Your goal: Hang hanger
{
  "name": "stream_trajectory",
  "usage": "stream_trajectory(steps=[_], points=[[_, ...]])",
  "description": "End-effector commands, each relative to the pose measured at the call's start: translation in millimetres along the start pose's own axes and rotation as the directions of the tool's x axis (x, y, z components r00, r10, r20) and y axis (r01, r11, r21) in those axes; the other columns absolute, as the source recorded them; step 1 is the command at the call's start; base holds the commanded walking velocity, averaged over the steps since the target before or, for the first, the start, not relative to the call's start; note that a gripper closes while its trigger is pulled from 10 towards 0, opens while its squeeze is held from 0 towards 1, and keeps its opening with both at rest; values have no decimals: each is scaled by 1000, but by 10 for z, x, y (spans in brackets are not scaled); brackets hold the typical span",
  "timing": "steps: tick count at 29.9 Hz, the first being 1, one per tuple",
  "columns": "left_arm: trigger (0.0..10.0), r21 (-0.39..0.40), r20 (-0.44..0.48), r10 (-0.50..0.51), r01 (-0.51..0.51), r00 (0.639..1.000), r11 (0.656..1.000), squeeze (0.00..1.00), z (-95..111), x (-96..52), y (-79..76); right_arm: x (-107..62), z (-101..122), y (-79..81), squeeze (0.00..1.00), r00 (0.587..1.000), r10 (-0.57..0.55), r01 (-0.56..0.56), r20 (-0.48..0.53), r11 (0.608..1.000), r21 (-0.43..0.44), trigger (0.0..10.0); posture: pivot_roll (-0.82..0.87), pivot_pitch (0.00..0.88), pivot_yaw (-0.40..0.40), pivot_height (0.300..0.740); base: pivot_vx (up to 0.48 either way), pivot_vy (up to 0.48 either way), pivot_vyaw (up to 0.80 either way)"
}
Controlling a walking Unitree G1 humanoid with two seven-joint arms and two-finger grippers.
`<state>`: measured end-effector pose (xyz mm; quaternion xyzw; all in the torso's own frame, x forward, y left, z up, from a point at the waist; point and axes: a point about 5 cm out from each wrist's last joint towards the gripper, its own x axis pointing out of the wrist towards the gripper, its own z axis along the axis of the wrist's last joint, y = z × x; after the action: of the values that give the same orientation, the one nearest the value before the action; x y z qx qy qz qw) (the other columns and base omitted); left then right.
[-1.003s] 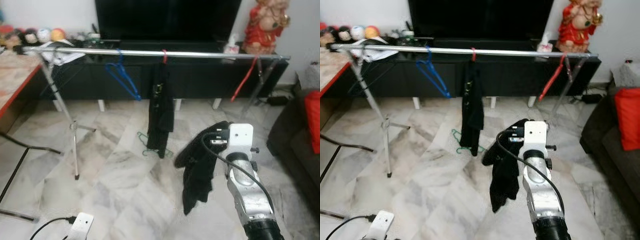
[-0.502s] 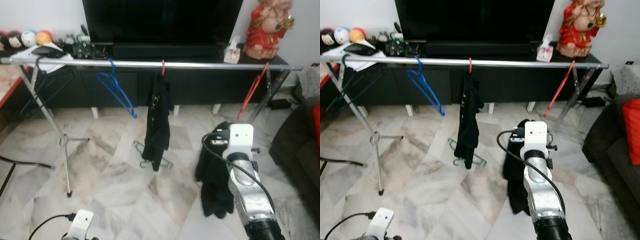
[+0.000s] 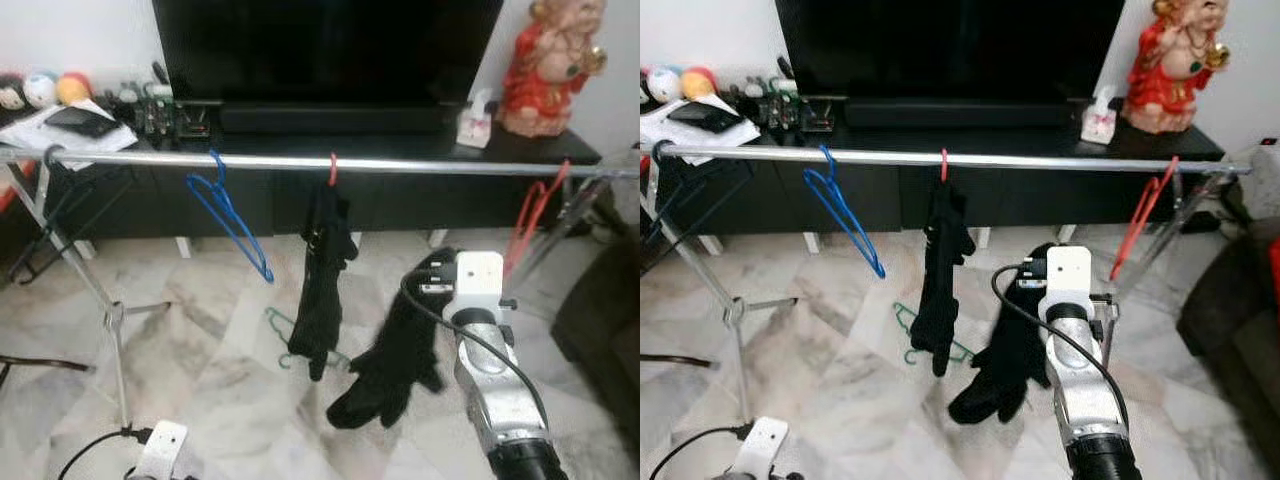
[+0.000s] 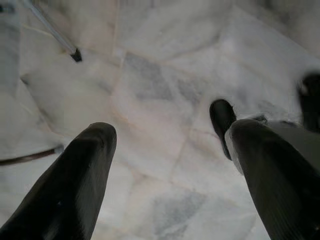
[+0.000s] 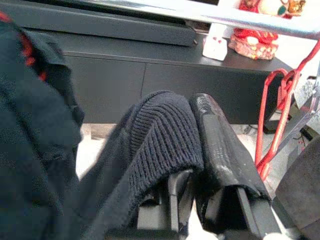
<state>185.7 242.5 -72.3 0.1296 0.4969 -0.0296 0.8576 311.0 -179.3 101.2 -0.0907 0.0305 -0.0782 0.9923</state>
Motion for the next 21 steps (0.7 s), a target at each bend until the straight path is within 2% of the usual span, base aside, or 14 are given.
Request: stream_trajectory(steps=[1, 9, 12, 18, 21], points=[[10000, 5, -4, -20, 20, 1000, 1000, 0, 3, 12, -82, 8, -5, -125, 0, 999, -39, 39, 11, 999, -6, 10000, -112, 48, -51, 740, 382, 0, 0], [10000, 6, -3, -20, 20, 1000, 1000, 0, 2, 12, -83, -23, -109, -156, 0, 998, -53, 53, -18, 999, -10, 10000, -112, 46, -52, 740, 382, 0, 0], [10000, 4, 2, -16, 16, 1000, 1000, 0, 6, 13, -83, -55, -246, -192, 0, 996, -66, 65, -57, 998, -20, 10000, -113, 43, -52, 740, 325, 0, 0], [10000, -2, 7, -12, 12, 1000, 1000, 0, 6, 13, -86, -215, -690, -283, 0, 971, -108, 107, -215, 994, -16, 10000, -113, 34, -53, 740, 0, 0, 0], [10000, -4, 9, -3, 3, 1000, 1000, 0, 5, 12, -81, -269, -824, -326, 0, 956, -122, 124, -268, 992, -10, 10000, -113, 34, -53, 740, 0, 0, 0]])
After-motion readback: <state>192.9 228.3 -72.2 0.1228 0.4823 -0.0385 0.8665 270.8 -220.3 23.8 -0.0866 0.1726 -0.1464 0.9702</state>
